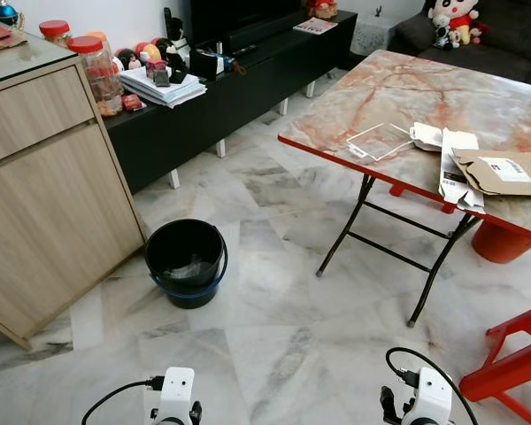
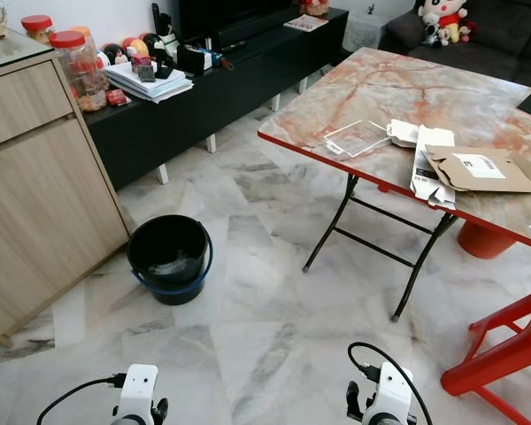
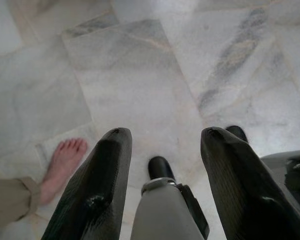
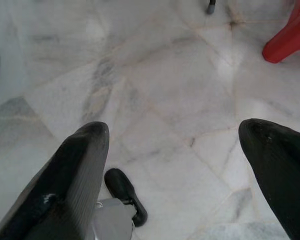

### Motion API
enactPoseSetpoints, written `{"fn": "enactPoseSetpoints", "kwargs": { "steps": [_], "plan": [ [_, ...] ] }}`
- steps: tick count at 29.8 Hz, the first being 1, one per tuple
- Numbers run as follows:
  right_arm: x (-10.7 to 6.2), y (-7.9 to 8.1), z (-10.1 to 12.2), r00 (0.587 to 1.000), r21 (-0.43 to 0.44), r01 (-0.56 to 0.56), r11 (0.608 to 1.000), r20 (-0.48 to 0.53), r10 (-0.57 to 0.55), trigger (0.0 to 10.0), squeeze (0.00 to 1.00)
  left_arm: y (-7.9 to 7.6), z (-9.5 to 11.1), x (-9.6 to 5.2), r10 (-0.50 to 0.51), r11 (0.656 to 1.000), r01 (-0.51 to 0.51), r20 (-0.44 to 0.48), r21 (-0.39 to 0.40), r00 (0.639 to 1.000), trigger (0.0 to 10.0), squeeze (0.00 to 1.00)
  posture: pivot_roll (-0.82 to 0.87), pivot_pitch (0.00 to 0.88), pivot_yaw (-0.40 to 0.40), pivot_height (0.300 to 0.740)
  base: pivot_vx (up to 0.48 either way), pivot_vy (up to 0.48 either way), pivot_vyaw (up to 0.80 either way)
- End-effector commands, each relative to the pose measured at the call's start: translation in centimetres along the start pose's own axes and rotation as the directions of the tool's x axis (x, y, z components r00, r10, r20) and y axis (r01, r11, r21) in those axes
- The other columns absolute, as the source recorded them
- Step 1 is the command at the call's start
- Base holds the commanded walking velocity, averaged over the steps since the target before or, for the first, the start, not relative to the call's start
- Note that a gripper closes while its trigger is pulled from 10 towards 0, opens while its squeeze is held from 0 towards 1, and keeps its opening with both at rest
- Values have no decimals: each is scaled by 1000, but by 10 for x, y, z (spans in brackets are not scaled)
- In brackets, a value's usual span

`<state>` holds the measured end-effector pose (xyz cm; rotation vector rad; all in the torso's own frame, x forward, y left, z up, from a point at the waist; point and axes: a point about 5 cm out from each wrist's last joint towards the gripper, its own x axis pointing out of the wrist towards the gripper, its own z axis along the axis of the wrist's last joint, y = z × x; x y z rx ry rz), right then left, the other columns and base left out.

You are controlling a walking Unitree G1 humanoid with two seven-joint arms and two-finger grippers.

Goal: Picking trash to rubbish bin

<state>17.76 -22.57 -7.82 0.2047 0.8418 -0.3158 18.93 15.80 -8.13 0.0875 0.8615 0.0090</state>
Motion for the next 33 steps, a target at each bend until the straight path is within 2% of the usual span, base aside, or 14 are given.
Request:
{"fn": "enactPoseSetpoints", "kwargs": {
  "steps": [1, 10, 14, 29, 33],
  "plan": [
    [0, -3, 0, 1000, 4, 14, 1000, 7, -14, 10000, 0, -2, 0, 0, 2, 1000, -1, -13, 18, 1000, 10000, 0, -81, 20, -46, 740, 0, 0, -788],
    [0, -4, 0, 1000, 0, 15, 1000, 4, -15, 10000, 0, 0, -3, 0, 10, 1000, -9, -22, 30, 1000, 10000, 0, -77, 31, -52, 740, 0, 0, -788],
    [0, -3, 0, 1000, -1, 13, 1000, 2, -13, 10000, 0, 0, -5, -1, 16, 1000, -16, -30, 25, 999, 10000, 0, -77, 34, -53, 740, 0, -439, -788],
    [0, -5, 1, 1000, -1, 15, 1000, 1, -15, 10000, 0, -1, -2, 0, 17, 1000, -16, -22, 13, 1000, 10000, 0, -79, 41, -58, 740, 0, 0, -788],
    [0, -5, 2, 1000, 8, 11, 1000, 13, -11, 10000, 0, -2, -1, 0, 14, 1000, -14, -17, 8, 1000, 10000, 0, -79, 43, -60, 740, 0, 0, 0]
  ]
}}
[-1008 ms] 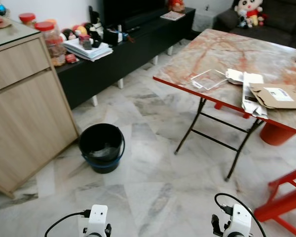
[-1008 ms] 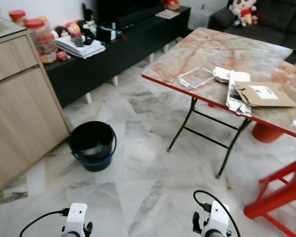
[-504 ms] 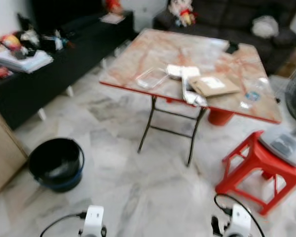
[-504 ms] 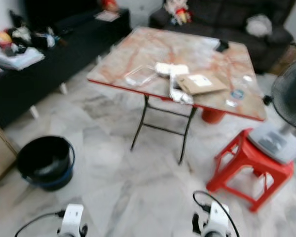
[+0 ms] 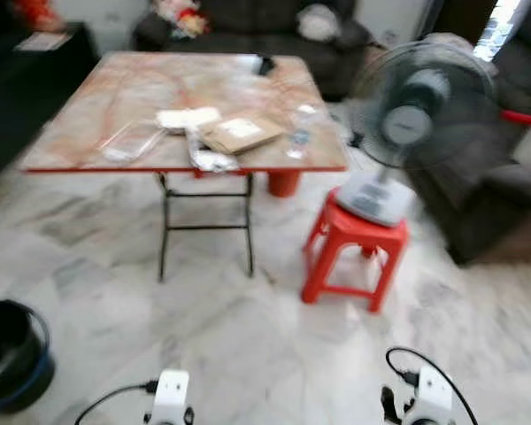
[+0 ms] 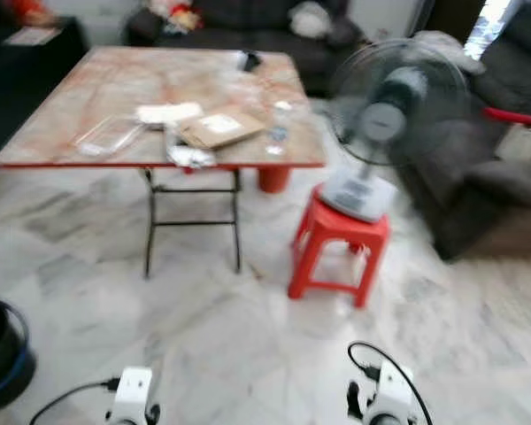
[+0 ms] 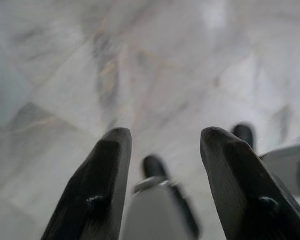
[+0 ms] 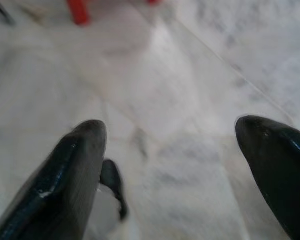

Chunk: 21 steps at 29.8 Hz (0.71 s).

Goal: Picking trash to rubbish bin

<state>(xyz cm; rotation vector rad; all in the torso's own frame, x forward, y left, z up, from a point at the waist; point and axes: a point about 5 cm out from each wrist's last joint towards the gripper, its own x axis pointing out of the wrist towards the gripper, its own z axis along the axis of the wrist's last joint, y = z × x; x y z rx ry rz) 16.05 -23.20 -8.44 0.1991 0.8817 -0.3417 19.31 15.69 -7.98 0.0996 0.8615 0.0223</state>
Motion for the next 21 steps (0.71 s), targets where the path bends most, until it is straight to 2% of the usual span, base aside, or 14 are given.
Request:
{"fn": "enactPoseSetpoints", "kwargs": {
  "steps": [1, 9, 14, 17, 19, 20, 21],
  "plan": [
    [4, 7, 17, 998, 5, -21, 1000, 53, 20, 10000, 0, -1, -4, -1, -5, 1000, 5, -12, 2, 1000, 10000, 0, -77, 43, -60, 740, 0, 0, 0],
    [6, 6, 30, 996, 15, -20, 1000, 91, 18, 10000, 0, -3, 12, 2, -14, 1000, 14, 41, -14, 999, 10000, 0, -79, 42, -60, 740, 0, 0, 0],
    [8, 9, 52, 987, 8, -37, 999, 157, 36, 10000, 0, -4, 28, 5, -22, 1000, 22, 98, 3, 995, 10000, 0, -80, 44, -59, 740, 0, 0, 0],
    [10, 19, 79, 968, -41, -69, 997, 238, 77, 10000, 0, -6, 42, 6, -44, 999, 41, 156, 26, 987, 10000, 0, -81, 43, -59, 740, 0, 0, 0],
    [10, 23, 87, 960, -61, -79, 995, 263, 93, 10000, 0, -6, 47, 6, -43, 999, 40, 174, 23, 984, 10000, 0, -81, 43, -59, 740, 0, 0, 0],
    [10, 28, 98, 949, -98, -94, 991, 292, 119, 10000, 0, -5, 54, 7, -40, 999, 38, 198, 10, 979, 10000, 0, -81, 43, -59, 740, 0, 0, 0],
    [10, 28, 98, 949, -98, -94, 991, 292, 119, 10000, 0, -5, 54, 7, -40, 999, 38, 198, 10, 979, 10000, 0, -81, 43, -59, 740, 0, 0, 0]
  ]
}}
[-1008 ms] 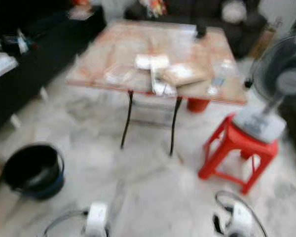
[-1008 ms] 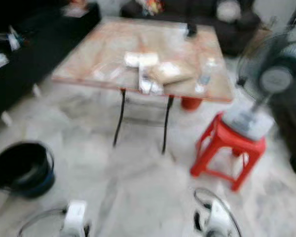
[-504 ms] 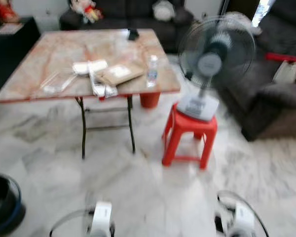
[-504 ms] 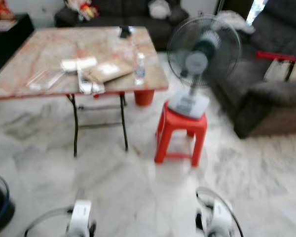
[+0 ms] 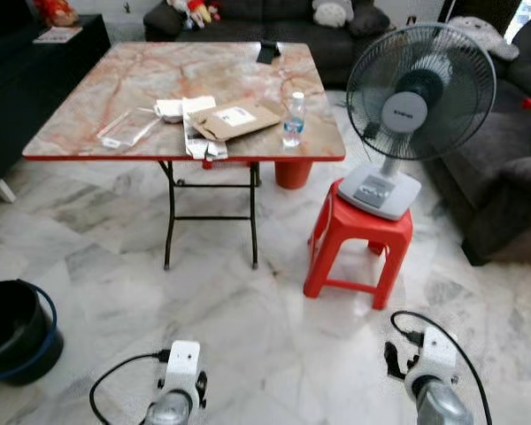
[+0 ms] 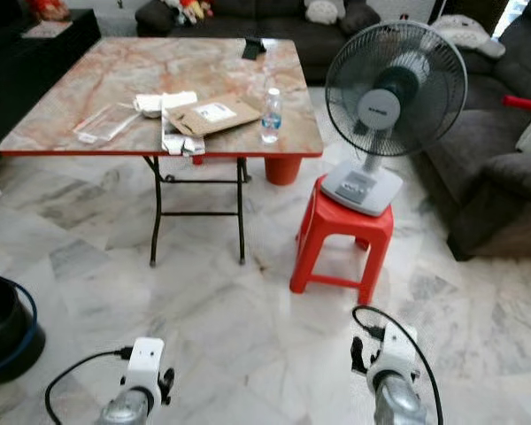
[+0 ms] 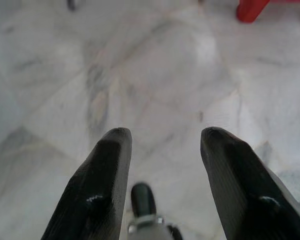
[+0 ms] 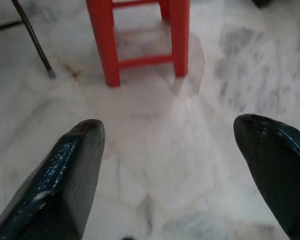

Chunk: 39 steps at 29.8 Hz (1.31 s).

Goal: Picking trash to rubbish bin

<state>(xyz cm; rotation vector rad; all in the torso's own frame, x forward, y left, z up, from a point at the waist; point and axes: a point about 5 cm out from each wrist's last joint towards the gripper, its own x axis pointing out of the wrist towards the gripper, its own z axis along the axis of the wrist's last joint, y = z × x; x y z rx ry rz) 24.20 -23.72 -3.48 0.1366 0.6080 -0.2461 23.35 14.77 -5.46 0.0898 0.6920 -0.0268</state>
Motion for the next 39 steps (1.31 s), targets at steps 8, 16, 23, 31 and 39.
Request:
{"fn": "enactPoseSetpoints", "kwargs": {
  "steps": [8, 16, 23, 31, 39],
  "plan": [
    [13, 40, 63, 963, -98, -160, 982, 205, 177, 10000, 0, -5, 53, 10, -26, 1000, 23, 192, 19, 981, 10000, 0, -75, 37, -61, 740, 0, 0, 100],
    [10, 24, 43, 981, -62, -112, 992, 155, 121, 10000, 0, -8, 41, 8, -40, 999, 37, 152, 22, 988, 10000, 0, -85, 36, -48, 740, 0, 0, 727],
    [6, 14, 31, 987, -43, -89, 995, 129, 94, 10000, 0, -4, 28, 5, -38, 999, 34, 125, 31, 991, 10000, 0, -84, 34, -41, 740, 0, 0, 800],
    [7, 17, 32, 986, -48, -93, 995, 131, 99, 10000, 0, -5, 29, 5, -41, 999, 37, 127, 33, 991, 10000, 0, -83, 23, -38, 740, 0, 0, 800],
    [8, 21, 35, 984, -49, -106, 993, 139, 112, 10000, 0, -8, 31, 6, -52, 998, 47, 134, 33, 990, 10000, 0, -81, 15, -38, 740, 0, 0, 800]
  ]
}}
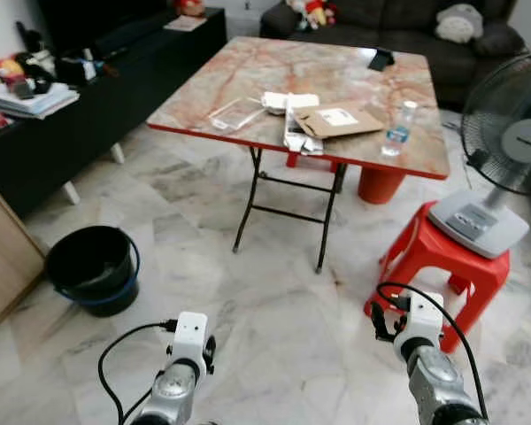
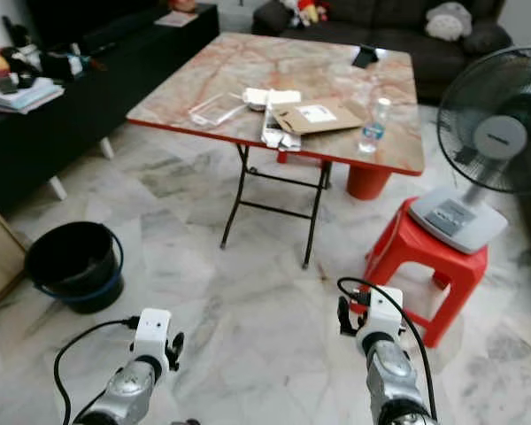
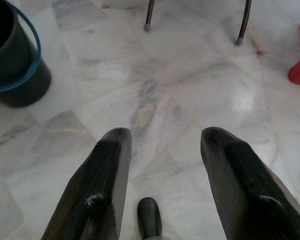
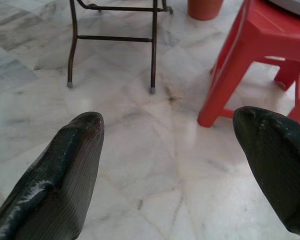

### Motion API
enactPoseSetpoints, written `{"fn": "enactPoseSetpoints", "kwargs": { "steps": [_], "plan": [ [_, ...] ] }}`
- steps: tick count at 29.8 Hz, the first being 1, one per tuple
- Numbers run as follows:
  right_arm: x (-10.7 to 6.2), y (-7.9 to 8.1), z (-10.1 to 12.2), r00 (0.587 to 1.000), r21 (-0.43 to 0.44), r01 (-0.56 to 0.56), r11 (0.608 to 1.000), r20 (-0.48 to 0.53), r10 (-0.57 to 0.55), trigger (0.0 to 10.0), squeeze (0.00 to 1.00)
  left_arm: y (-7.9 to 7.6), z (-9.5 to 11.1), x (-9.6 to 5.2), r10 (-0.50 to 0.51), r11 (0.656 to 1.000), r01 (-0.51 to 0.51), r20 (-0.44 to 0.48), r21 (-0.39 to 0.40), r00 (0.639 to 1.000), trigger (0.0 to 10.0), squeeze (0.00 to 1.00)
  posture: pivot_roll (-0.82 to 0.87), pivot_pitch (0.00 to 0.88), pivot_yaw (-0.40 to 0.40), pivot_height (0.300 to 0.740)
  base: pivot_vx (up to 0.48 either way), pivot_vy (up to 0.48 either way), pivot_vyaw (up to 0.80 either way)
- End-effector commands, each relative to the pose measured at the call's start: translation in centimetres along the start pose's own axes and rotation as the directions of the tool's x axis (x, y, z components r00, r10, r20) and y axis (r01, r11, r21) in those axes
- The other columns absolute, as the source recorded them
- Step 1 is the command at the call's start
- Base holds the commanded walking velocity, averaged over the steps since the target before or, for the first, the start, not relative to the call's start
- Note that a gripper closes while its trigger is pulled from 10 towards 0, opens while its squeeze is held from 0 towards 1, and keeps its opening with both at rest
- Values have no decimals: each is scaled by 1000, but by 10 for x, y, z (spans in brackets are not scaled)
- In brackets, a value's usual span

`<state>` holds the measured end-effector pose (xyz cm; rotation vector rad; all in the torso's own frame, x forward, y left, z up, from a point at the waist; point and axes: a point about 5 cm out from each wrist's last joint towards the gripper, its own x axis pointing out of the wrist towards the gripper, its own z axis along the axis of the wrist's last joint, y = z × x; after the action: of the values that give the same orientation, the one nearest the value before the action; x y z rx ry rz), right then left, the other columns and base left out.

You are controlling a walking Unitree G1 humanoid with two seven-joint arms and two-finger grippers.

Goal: Picking trash to rubbish bin

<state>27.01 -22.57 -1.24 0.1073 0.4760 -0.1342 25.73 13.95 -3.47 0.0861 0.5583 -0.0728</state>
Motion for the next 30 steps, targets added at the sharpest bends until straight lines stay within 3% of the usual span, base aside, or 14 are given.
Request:
{"fn": "enactPoseSetpoints", "kwargs": {
  "steps": [1, 9, 16, 21, 25, 30],
  "plan": [
    [1, 1, 4, 1000, 8, -1, 1000, 13, 1, 10000, 0, -2, 0, 0, -14, 1000, 14, -1, 17, 1000, 10000, 0, -81, 15, -38, 740, 0, 0, 0],
    [3, 4, 7, 999, 36, -24, 999, 26, 23, 10000, 0, 0, 4, 1, 0, 1000, 0, 24, 6, 1000, 10000, 0, -79, 29, -46, 740, 0, 0, 0],
    [10, 24, 27, 988, 18, -115, 993, 101, 113, 10000, 0, 4, 25, 6, 36, 999, -34, 116, -17, 993, 10000, 0, -72, 38, -56, 740, 0, 0, 0],
    [15, 40, 50, 967, -37, -175, 984, 183, 179, 10000, 0, 4, 46, 10, 37, 999, -36, 194, -12, 980, 10000, 0, -74, 39, -57, 740, 303, 0, 479],
    [18, 46, 61, 958, -10, -196, 981, 211, 194, 10000, 0, 3, 56, 12, 32, 999, -32, 227, -6, 973, 10000, 0, -73, 39, -57, 740, 324, 0, 753],
    [19, 52, 71, 942, -17, -229, 973, 248, 226, 10000, 0, 0, 64, 13, 22, 1000, -21, 254, -6, 967, 10000, 0, -74, 42, -57, 740, 326, 0, 0]
  ]
}}
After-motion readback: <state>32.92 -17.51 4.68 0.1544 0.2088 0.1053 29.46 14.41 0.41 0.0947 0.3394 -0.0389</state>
